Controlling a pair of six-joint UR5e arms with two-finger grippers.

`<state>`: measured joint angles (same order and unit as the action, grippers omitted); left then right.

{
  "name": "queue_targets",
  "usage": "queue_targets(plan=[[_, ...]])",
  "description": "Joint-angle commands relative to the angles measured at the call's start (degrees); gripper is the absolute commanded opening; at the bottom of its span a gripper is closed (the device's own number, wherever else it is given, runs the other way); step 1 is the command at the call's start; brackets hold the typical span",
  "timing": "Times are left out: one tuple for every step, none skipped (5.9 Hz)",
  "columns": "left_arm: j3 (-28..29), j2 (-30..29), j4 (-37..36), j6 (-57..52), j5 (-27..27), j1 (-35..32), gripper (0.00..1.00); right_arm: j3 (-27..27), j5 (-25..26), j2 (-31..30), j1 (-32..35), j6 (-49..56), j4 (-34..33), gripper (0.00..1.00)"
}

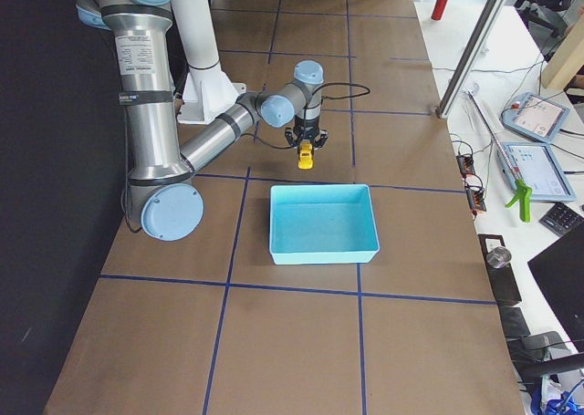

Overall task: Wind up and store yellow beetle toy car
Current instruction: 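Lift the car with the right gripper and carry it over the bin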

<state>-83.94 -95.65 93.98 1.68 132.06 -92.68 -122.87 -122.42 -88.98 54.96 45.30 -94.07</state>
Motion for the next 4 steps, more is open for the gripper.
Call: queue_targets(plan=[[0.1,0.0,0.0,0.0,0.0,0.0,1.0,1.0,-1.9,-6.7,6.5,9.8,0.2,0.02],[0.2,0.0,0.0,0.0,0.0,0.1,1.0,2.3,-1.9,-8.7,6.6,11.8,0.5,0.02],[0.4,0.1,1.5,0.1,0.0,0.1,1.0,8.4,-1.9,-8.7,6.5,11.0,8.2,0.03],[0.3,1.1,2.8,0.1,0.0,0.3,1.0,16.6,-3.3,-8.2,6.4,4.9,21.3,0.03]])
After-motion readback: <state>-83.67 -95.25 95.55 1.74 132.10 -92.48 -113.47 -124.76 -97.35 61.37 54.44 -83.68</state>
